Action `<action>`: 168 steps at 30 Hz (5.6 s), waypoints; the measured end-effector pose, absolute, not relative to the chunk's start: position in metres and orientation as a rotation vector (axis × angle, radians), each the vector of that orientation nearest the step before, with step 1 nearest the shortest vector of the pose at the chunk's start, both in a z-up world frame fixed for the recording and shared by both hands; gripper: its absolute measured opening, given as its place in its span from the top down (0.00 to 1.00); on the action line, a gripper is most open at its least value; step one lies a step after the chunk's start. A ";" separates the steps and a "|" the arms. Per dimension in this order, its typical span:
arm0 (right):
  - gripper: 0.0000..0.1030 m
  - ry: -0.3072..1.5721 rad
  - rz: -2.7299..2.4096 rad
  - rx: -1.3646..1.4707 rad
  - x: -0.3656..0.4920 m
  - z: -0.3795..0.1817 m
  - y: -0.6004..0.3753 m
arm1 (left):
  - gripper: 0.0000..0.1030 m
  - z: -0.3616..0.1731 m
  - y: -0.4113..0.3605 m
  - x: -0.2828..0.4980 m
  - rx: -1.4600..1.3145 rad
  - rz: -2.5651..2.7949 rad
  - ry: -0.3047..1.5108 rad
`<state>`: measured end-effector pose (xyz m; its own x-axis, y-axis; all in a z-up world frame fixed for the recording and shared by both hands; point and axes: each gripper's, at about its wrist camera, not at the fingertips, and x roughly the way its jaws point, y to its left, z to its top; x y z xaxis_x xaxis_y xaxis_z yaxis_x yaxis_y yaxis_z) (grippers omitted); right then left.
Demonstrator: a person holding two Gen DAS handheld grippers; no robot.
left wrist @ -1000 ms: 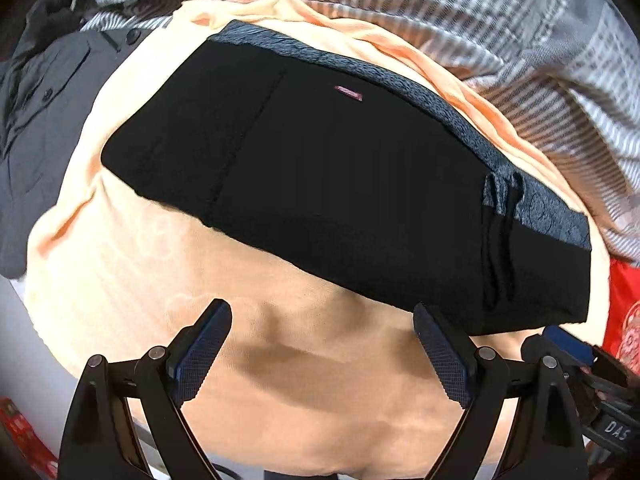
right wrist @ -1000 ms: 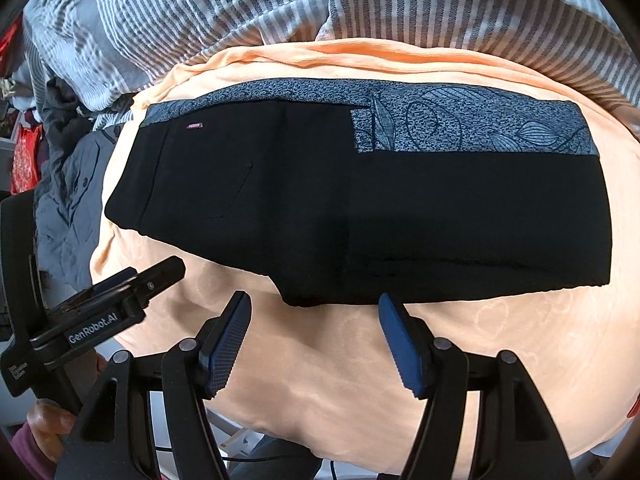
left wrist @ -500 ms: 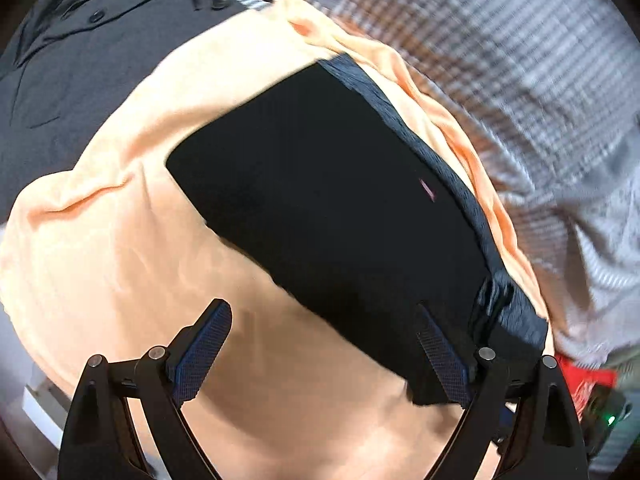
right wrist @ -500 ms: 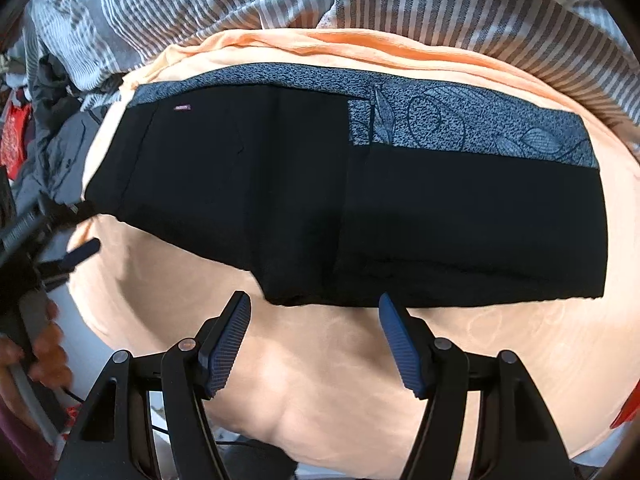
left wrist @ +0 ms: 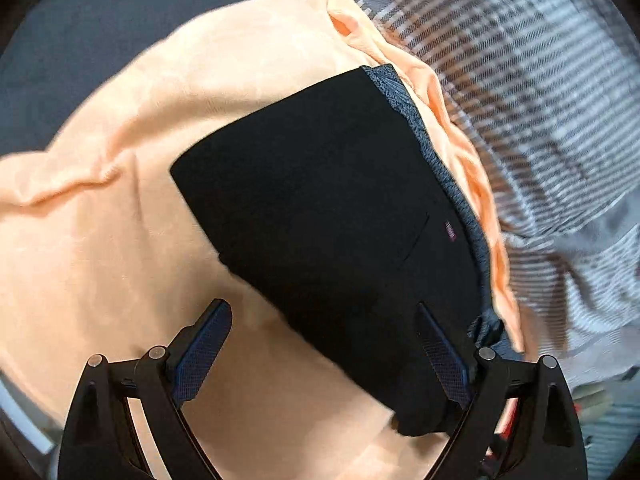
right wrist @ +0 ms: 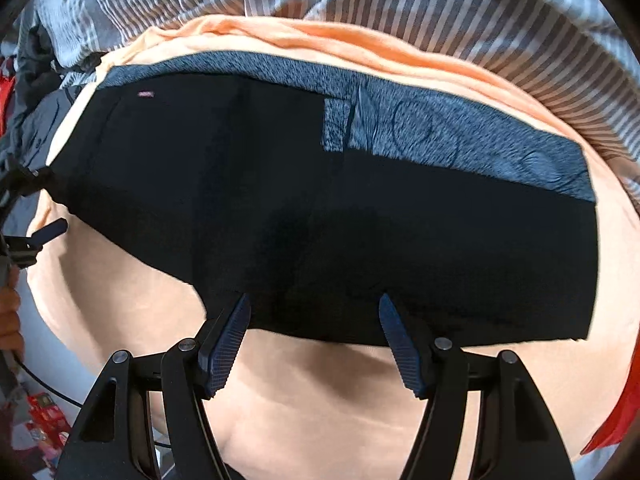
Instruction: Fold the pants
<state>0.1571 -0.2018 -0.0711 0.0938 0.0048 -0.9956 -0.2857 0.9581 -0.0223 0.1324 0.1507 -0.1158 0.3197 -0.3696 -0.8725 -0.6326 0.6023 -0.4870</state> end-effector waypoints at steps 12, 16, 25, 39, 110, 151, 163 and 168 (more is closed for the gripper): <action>0.22 1.457 0.254 -0.230 0.159 -0.081 -0.201 | 0.10 -0.121 0.152 0.144 -1.037 0.160 1.192; 0.22 1.451 0.253 -0.229 0.158 -0.075 -0.199 | 0.10 -0.125 0.155 0.145 -1.032 0.171 1.187; 0.62 1.366 0.195 -0.125 0.176 -0.048 -0.221 | 0.10 -0.126 0.142 0.159 -0.958 0.200 1.230; 0.70 1.468 0.226 -0.028 0.180 -0.078 -0.239 | 0.64 -0.127 0.153 0.148 -0.974 0.257 1.213; 0.82 1.700 0.801 0.087 0.291 0.050 -0.091 | 0.72 0.040 -0.045 0.177 -0.016 -0.046 1.034; 0.49 1.296 0.220 0.400 0.211 0.037 -0.501 | 0.39 0.000 -0.203 0.184 0.019 -0.231 1.380; 0.95 1.297 0.183 0.089 0.280 0.022 -0.427 | 0.39 -0.033 -0.157 0.206 -0.095 -0.134 1.443; 0.94 1.352 0.112 0.069 0.264 0.008 -0.448 | 0.39 -0.042 -0.154 0.202 -0.120 -0.130 1.486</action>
<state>0.2645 -0.4482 0.0076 0.2132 0.1205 -0.9695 -0.0412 0.9926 0.1143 0.2016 -0.1538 -0.0415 0.0805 -0.1602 -0.9838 0.0133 0.9871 -0.1596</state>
